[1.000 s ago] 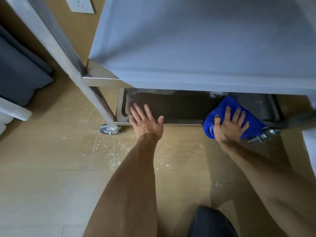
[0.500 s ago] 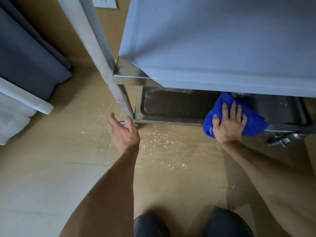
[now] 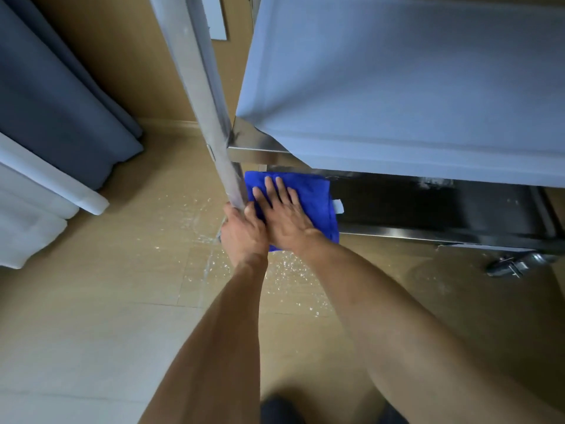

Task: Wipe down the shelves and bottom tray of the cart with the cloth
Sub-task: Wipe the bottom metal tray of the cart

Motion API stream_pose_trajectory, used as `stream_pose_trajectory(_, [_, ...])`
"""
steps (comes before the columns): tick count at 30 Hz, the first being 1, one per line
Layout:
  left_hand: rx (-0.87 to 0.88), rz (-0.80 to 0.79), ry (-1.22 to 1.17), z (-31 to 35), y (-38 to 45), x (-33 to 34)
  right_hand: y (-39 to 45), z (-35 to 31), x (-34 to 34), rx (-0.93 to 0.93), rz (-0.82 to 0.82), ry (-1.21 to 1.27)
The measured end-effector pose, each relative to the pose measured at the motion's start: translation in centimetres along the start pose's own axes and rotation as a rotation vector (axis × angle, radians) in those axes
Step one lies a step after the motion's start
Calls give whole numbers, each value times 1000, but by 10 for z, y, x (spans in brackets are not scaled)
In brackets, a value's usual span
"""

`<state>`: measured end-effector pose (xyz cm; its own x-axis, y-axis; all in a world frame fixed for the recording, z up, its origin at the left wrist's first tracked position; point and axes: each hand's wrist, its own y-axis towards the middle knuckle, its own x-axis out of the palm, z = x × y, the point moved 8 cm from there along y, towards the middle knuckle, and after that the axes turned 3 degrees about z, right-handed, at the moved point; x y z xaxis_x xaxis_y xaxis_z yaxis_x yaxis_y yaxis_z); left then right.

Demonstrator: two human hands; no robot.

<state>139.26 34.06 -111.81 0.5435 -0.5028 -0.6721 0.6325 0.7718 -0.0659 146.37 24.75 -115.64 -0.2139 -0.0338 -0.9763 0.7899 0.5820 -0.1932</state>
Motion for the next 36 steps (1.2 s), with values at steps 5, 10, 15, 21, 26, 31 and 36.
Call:
stream_pose_trajectory(5, [-197,-10,98,-4,-2,-3,-11,-2,4,40,75,26])
stream_pose_trajectory(10, [-264,45,127,4,-12,-1,-82,53,20,389,199,133])
stream_pose_trajectory(15, [-180,41,160,8,-20,3,-156,171,21,626,315,113])
stream_pose_trajectory(21, [-174,54,159,4,-15,4,-151,188,26,513,145,33])
stream_pose_trajectory(26, [-58,47,187,8,-15,-3,-102,141,18,254,67,-50])
stream_pose_trajectory(31, [-94,92,175,6,-9,-2,-30,34,6,36,36,-46])
stream_pose_trajectory(36, [-162,92,171,-3,-3,2,-1,-11,7,-30,13,20])
